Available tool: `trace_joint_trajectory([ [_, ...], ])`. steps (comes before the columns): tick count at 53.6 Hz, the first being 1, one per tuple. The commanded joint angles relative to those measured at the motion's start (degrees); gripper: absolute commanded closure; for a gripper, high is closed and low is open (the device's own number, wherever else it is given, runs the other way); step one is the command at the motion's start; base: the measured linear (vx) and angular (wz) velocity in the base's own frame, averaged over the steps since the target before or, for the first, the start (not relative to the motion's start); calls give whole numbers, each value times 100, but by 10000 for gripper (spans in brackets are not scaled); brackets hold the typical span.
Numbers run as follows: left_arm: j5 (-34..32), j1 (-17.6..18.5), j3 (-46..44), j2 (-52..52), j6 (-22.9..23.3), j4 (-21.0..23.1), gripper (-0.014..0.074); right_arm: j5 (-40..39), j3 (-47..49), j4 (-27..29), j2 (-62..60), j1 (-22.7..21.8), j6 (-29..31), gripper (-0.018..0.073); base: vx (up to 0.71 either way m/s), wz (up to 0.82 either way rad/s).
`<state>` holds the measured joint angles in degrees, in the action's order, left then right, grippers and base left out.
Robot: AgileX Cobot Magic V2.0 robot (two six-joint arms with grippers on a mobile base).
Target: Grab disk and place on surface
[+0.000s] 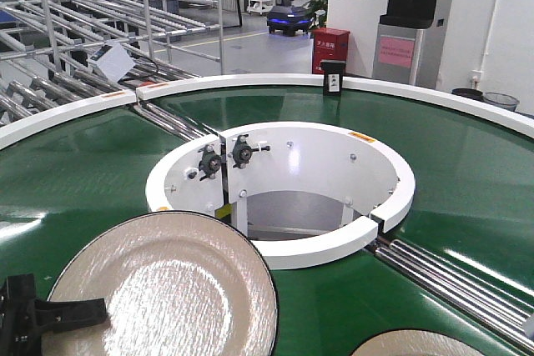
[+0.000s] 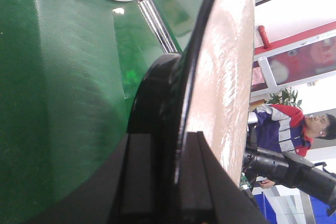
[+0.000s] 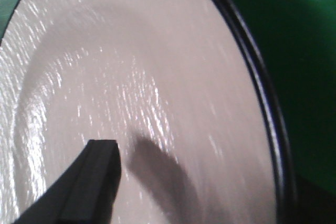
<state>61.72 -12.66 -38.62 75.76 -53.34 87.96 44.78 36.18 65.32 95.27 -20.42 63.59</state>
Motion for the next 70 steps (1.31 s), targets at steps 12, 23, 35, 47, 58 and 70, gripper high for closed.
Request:
trace_joint_trajectory([
  [12,235,-4,-135,-206,77,677,598,534,197,215,-423,98,-563,575,0,0],
  [23,-111,-4,-135,-206,77,677,598,1391,896,144,-923,98,-1554,569,0,0],
  [35,-831,-4,-135,-206,77,608,598,2181,2299,-189,-1531,98,-3201,568,0,0],
  [47,-1252,527,-124,-183,237,533,598,2085,3285,226,-1716,711,-4049,568,0,0],
  [58,-1898,1600,-124,-183,273,844,598,1007,3920,156,-1716,2076,-4617,568,0,0],
  [70,-2914,2626,-130,-183,436,1387,598,602,4391,-734,-1716,2635,-5485,568,0,0],
])
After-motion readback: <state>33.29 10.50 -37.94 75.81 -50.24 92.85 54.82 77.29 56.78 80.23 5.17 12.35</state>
